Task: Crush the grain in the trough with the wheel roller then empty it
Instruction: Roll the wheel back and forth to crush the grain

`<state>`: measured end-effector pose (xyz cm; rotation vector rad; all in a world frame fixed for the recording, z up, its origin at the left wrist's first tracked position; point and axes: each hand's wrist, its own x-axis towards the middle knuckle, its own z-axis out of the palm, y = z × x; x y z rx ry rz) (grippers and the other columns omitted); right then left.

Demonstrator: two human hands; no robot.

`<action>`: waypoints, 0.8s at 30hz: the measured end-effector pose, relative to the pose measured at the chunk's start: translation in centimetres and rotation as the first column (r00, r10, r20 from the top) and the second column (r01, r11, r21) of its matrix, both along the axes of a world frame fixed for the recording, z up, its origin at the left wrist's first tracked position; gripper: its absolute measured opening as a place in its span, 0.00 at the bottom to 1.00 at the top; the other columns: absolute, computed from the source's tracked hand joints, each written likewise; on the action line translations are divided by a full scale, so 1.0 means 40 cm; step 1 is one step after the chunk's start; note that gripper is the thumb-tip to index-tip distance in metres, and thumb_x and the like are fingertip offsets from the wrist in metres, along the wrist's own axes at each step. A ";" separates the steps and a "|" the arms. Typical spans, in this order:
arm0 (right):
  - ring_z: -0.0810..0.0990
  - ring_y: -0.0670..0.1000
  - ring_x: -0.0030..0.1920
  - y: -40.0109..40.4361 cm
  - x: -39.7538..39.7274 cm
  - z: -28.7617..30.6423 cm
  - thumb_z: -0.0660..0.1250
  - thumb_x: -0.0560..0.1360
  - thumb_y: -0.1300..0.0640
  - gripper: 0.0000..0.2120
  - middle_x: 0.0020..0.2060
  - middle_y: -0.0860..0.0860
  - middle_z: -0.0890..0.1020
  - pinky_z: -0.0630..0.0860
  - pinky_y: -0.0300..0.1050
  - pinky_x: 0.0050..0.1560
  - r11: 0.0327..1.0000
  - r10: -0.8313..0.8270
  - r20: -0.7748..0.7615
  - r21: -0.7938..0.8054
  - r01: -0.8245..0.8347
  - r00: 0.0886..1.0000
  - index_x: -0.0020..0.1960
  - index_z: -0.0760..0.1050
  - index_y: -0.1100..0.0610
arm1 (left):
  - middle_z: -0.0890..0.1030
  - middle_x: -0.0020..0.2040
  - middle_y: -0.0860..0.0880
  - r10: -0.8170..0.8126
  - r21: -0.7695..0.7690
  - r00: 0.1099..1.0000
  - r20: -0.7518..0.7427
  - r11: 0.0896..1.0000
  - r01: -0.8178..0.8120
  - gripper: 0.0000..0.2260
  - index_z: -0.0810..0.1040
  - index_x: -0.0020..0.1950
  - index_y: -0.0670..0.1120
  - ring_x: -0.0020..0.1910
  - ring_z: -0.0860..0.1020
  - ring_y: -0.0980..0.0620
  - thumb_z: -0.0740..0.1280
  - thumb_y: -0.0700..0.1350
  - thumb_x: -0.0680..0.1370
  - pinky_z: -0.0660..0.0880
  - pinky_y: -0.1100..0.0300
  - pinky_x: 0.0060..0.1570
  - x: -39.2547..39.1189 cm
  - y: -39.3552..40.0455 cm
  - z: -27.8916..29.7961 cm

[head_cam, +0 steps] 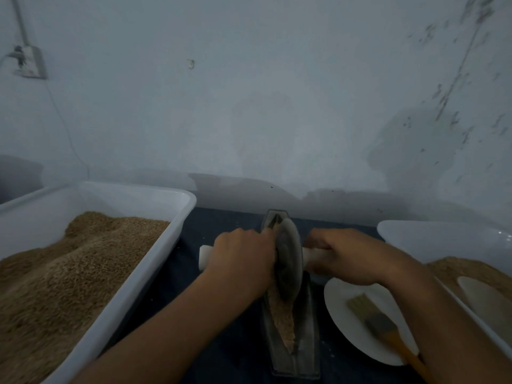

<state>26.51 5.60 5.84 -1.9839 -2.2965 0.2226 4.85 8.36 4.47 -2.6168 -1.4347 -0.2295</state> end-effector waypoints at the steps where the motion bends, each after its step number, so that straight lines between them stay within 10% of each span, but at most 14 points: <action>1: 0.76 0.39 0.44 -0.010 -0.006 0.010 0.69 0.73 0.39 0.09 0.43 0.38 0.78 0.71 0.38 0.38 1.000 0.014 0.034 -0.018 -0.014 0.999 0.48 0.71 0.40 | 0.79 0.51 0.49 -0.009 -0.005 1.000 -0.025 1.000 0.008 0.11 0.69 0.57 0.50 0.40 0.71 0.51 0.64 0.53 0.79 0.65 0.54 0.40 -0.002 -0.018 0.011; 8: 0.77 0.41 0.52 -0.053 -0.032 0.041 0.75 0.69 0.41 0.23 0.53 0.35 0.78 0.77 0.44 0.52 0.990 0.069 0.100 -0.132 -0.055 0.993 0.61 0.71 0.37 | 0.65 0.37 0.52 -0.100 -0.079 0.991 -0.094 0.993 0.093 0.04 0.70 0.52 0.50 0.35 0.64 0.53 0.63 0.48 0.80 0.64 0.55 0.41 -0.012 -0.085 0.068; 14: 0.75 0.37 0.45 -0.016 -0.016 0.010 0.67 0.75 0.38 0.15 0.47 0.35 0.78 0.69 0.36 0.38 0.996 0.012 0.082 -0.088 -0.004 0.997 0.60 0.73 0.37 | 0.78 0.54 0.47 -0.070 -0.153 0.993 -0.099 0.987 0.054 0.08 0.73 0.58 0.47 0.43 0.73 0.50 0.65 0.46 0.79 0.67 0.54 0.43 -0.009 -0.030 0.036; 24: 0.77 0.53 0.55 0.058 0.012 -0.087 0.56 0.82 0.41 0.15 0.57 0.48 0.79 0.74 0.53 0.55 0.966 -0.093 0.051 0.248 0.078 0.994 0.64 0.71 0.45 | 0.76 0.64 0.47 -0.039 0.035 0.996 0.078 0.999 0.036 0.21 0.66 0.70 0.53 0.63 0.74 0.45 0.65 0.50 0.78 0.68 0.48 0.65 0.008 0.081 -0.057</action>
